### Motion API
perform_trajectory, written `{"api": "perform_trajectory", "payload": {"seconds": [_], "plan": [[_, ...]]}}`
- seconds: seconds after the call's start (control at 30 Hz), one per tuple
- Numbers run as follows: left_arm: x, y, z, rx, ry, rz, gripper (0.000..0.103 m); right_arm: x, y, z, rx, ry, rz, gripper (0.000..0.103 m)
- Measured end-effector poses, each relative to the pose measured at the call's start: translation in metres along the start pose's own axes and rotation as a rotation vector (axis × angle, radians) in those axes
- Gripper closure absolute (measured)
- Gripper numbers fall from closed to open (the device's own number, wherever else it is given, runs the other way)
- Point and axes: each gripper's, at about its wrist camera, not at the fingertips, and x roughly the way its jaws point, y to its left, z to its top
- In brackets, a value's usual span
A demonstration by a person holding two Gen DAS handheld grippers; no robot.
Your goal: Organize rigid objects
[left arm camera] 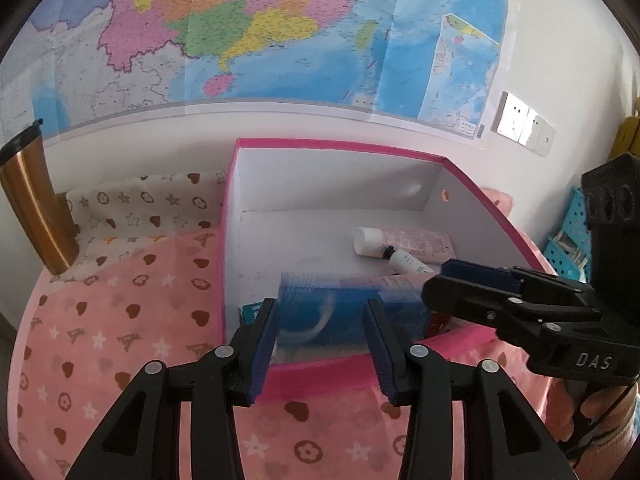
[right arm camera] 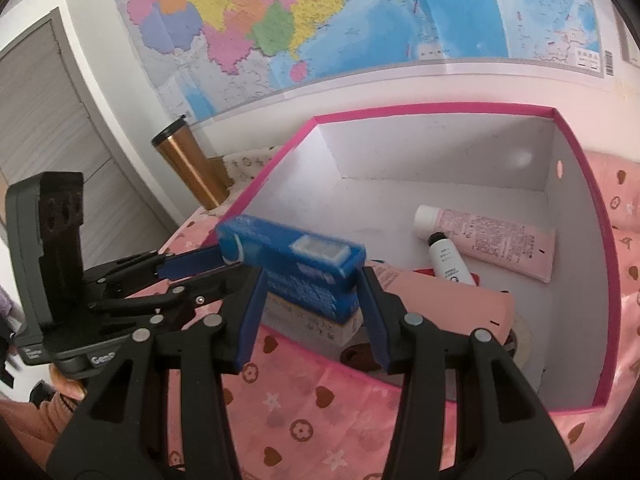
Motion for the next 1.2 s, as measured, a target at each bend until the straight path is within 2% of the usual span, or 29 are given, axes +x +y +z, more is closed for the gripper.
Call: {"api": "perform_trajectory", "payload": {"seconds": [0.03, 0.07, 0.13, 0.3, 0.4, 0.43, 0.53, 0.6, 0.77, 1.03, 1.2], "plan": [[0.0, 0.0, -0.001, 0.002, -0.006, 0.013, 0.049, -0.001, 0.0, 0.0, 0.0, -0.007, -0.015, 0.049], [-0.001, -0.001, -0.001, 0.001, -0.01, 0.012, 0.049, -0.004, 0.0, -0.001, -0.003, -0.016, -0.029, 0.046], [-0.003, -0.002, -0.003, 0.003, -0.02, 0.021, 0.048, -0.009, 0.0, -0.002, -0.007, -0.029, -0.036, 0.046], [-0.017, -0.006, -0.01, 0.015, -0.059, 0.027, 0.036, -0.031, 0.004, -0.013, -0.051, -0.061, -0.076, 0.045], [-0.032, -0.009, -0.019, 0.026, -0.109, 0.02, 0.024, -0.046, 0.008, -0.025, -0.086, -0.093, -0.115, 0.041], [-0.037, -0.01, -0.022, 0.029, -0.124, 0.019, 0.018, -0.052, 0.01, -0.03, -0.103, -0.109, -0.128, 0.035], [-0.05, -0.015, -0.032, 0.039, -0.153, 0.0, 0.011, -0.067, 0.016, -0.051, -0.152, -0.141, -0.201, 0.019], [-0.055, -0.017, -0.038, 0.033, -0.165, -0.003, 0.001, -0.069, 0.018, -0.061, -0.162, -0.144, -0.233, 0.017], [-0.06, -0.025, -0.055, 0.033, -0.151, 0.032, 0.0, -0.073, 0.018, -0.084, -0.137, -0.131, -0.287, 0.009], [-0.06, -0.029, -0.07, 0.015, -0.124, 0.056, 0.0, -0.08, 0.02, -0.102, -0.107, -0.126, -0.291, 0.009], [-0.064, -0.035, -0.079, 0.029, -0.136, 0.109, 0.0, -0.081, 0.021, -0.11, -0.108, -0.122, -0.293, 0.009]]}}
